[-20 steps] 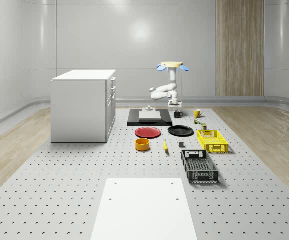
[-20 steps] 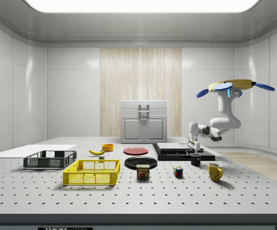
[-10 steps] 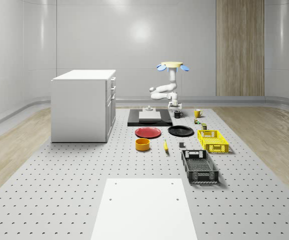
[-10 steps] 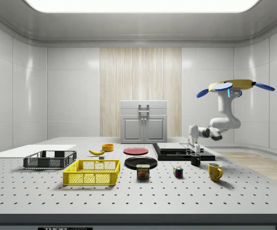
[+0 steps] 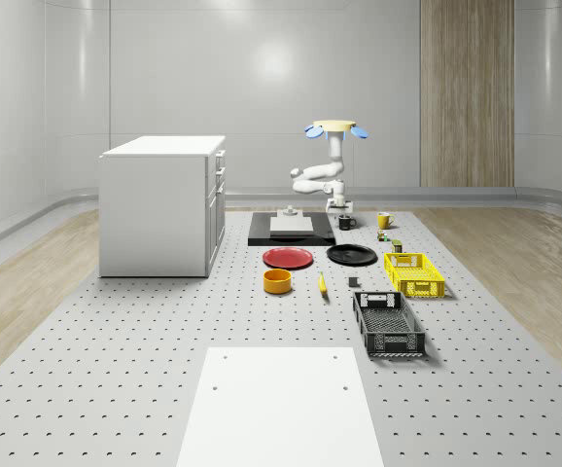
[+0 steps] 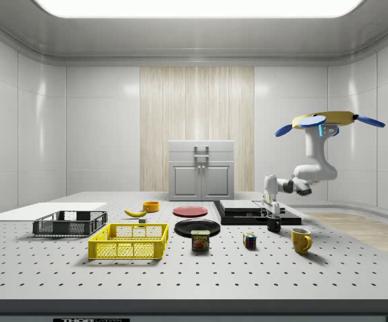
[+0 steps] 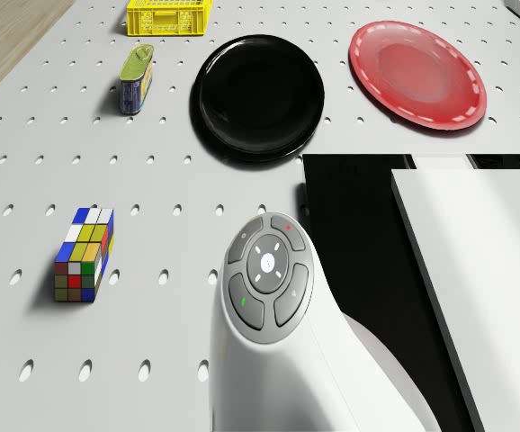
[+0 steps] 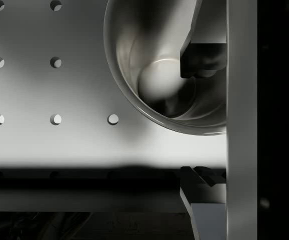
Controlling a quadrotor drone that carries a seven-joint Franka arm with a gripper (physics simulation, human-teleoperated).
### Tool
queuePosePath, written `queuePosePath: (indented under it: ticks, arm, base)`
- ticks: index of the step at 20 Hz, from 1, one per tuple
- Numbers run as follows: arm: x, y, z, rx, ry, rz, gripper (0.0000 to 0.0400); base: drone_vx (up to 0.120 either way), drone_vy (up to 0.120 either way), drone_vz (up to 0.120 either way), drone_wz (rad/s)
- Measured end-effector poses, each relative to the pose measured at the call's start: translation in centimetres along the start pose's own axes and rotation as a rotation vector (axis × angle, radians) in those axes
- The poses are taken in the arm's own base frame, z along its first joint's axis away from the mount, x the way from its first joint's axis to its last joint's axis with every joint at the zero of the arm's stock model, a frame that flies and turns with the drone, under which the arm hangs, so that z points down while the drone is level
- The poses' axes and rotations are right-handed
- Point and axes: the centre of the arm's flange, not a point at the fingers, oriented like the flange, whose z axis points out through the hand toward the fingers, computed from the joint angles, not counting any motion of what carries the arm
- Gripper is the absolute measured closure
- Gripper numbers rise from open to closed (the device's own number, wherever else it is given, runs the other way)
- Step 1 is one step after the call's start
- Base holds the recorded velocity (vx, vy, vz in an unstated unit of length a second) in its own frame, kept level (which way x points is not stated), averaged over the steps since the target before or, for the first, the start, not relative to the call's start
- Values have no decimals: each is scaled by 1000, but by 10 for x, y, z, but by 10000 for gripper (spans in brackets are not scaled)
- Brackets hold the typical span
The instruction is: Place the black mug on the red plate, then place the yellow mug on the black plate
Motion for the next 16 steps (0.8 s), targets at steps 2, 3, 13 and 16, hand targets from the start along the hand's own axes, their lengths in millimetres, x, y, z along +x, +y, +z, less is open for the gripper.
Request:
queuePosePath:
  ticks: [2, 3, 13, 16]
  arm:
    - [0, 0, 0, 0, 0, 0, 225]
    - [0, 0, 0, 0, 0, 0, 240]
    - [0, 0, 0, 0, 0, 0, 286]
    - [0, 0, -1, 0, 0, 0, 288]
  base:
    - [0, 0, 0, 0]
    - [0, 0, 0, 0]
    - [0, 0, 0, 0]
    - [0, 0, 0, 0]
